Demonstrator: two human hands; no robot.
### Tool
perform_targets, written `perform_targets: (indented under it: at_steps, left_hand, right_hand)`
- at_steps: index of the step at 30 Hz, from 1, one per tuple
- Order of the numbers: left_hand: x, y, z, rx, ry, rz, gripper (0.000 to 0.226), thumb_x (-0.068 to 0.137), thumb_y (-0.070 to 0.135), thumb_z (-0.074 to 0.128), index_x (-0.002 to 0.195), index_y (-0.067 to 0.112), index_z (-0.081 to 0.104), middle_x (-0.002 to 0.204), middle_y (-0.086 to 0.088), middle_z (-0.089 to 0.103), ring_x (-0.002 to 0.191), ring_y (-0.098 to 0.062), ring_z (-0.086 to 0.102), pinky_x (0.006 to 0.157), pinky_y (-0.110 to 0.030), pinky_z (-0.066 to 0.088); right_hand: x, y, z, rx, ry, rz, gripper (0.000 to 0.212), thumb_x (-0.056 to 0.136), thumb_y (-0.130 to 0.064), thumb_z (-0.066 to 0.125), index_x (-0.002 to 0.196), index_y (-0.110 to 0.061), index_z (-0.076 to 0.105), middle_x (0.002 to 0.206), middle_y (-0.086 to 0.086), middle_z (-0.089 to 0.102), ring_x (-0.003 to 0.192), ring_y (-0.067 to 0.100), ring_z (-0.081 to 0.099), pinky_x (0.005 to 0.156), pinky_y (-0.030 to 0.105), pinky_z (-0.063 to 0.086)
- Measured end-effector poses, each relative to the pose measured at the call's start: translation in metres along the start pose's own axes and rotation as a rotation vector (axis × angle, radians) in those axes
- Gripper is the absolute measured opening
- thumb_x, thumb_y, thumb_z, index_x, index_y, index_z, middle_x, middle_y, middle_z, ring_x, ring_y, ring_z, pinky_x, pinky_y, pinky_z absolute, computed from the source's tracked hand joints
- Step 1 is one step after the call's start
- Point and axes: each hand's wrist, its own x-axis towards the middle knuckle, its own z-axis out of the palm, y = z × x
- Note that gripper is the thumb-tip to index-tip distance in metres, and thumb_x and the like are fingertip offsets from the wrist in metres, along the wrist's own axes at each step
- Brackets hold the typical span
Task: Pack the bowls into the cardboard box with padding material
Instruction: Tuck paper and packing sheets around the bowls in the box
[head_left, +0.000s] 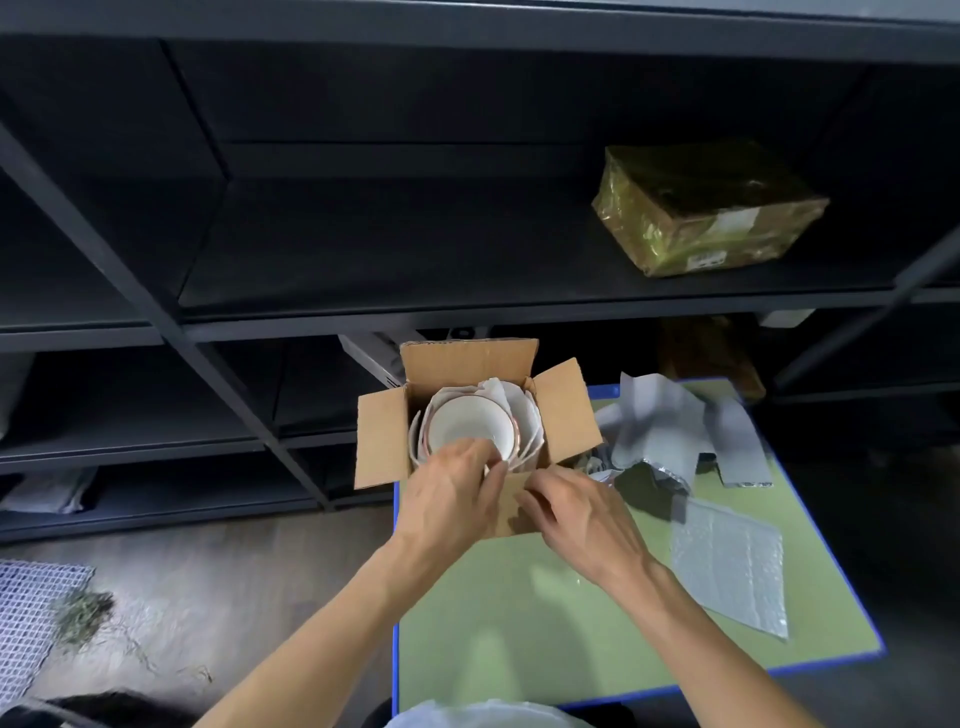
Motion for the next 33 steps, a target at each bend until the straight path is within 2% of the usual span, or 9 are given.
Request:
perform_targets:
  at_steps: [4,8,10,12,16,21,26,30,33]
  left_hand:
    - [-0.010,0.036,0.029,-0.067,-0.119,0.130,0.008,0.093,0.027,0.051,0.093,0.022,0.057,0.086,0.007,0.055,0.073,-0.019,0.055,0.056,-0.039,0.044]
    - [-0.018,0.062,0.063,-0.059,-0.243,0.142,0.030,0.084,0.007,0.051,0.107,0.025,0.057,0.098,0.002,0.051,0.075,-0.027,0.057,0.053,-0.041,0.046]
    - [-0.017,0.075,0.075,-0.026,-0.265,0.148,0.034,0.082,0.004,0.055,0.106,0.026,0.060,0.096,0.002,0.053,0.074,-0.028,0.058,0.050,-0.034,0.039]
    - [-0.010,0.088,0.084,0.002,-0.258,0.150,0.028,0.084,0.007,0.059,0.103,0.026,0.064,0.094,0.003,0.059,0.080,-0.026,0.060,0.054,-0.029,0.033]
    - [0.008,0.113,0.099,0.024,-0.267,0.095,0.018,0.090,0.015,0.058,0.102,0.025,0.067,0.095,0.004,0.070,0.088,-0.024,0.063,0.063,-0.031,0.037]
    - [0.027,0.122,0.129,0.064,-0.272,0.066,0.013,0.091,0.022,0.052,0.100,0.023,0.062,0.092,0.001,0.060,0.089,-0.025,0.058,0.062,-0.033,0.044]
    - [0.033,0.126,0.143,0.104,-0.258,0.007,0.015,0.096,0.027,0.050,0.103,0.023,0.062,0.096,0.002,0.056,0.093,-0.024,0.057,0.067,-0.035,0.045]
    - [0.026,0.124,0.141,0.097,-0.256,-0.028,0.022,0.094,0.029,0.049,0.111,0.029,0.063,0.102,0.003,0.059,0.096,-0.022,0.058,0.071,-0.033,0.044]
    - [0.021,0.120,0.136,0.070,-0.218,-0.041,0.021,0.094,0.027,0.053,0.111,0.028,0.065,0.100,0.002,0.061,0.095,-0.024,0.059,0.070,-0.032,0.039]
  right_hand:
    - [-0.022,0.035,-0.007,-0.010,-0.092,0.078,0.027,0.101,-0.044,0.044,0.094,-0.026,0.062,0.088,-0.006,0.064,0.087,0.019,0.062,0.067,0.037,0.047]
    - [-0.045,0.082,-0.016,0.013,-0.151,0.158,0.021,0.100,-0.040,0.048,0.096,-0.026,0.063,0.093,-0.007,0.066,0.092,0.020,0.063,0.068,0.037,0.045]
    - [-0.054,0.103,-0.022,0.017,-0.182,0.204,0.018,0.100,-0.038,0.049,0.097,-0.026,0.063,0.094,-0.007,0.066,0.092,0.019,0.063,0.069,0.037,0.046]
    - [-0.060,0.122,-0.027,0.032,-0.200,0.245,0.018,0.101,-0.037,0.049,0.098,-0.028,0.064,0.095,-0.008,0.066,0.091,0.019,0.063,0.071,0.037,0.048]
    - [-0.069,0.154,-0.028,0.040,-0.230,0.291,0.018,0.102,-0.036,0.047,0.100,-0.029,0.064,0.098,-0.010,0.066,0.091,0.019,0.064,0.074,0.034,0.048]
    - [-0.074,0.192,-0.033,0.093,-0.178,0.347,0.022,0.099,-0.033,0.053,0.120,-0.029,0.060,0.113,-0.011,0.065,0.100,0.018,0.063,0.076,0.032,0.045]
    - [-0.048,0.209,-0.030,-0.092,-0.115,0.248,0.061,0.088,-0.039,0.070,0.140,-0.022,0.042,0.105,0.002,0.049,0.097,0.026,0.055,0.064,0.037,0.049]
    - [-0.013,0.208,-0.017,-0.220,-0.146,0.178,0.061,0.082,-0.032,0.075,0.136,-0.022,0.048,0.098,0.006,0.044,0.087,0.028,0.054,0.055,0.034,0.043]
    - [-0.001,0.210,-0.011,-0.236,-0.181,0.135,0.061,0.080,-0.007,0.067,0.136,-0.023,0.051,0.091,0.007,0.047,0.075,0.030,0.057,0.051,0.036,0.038]
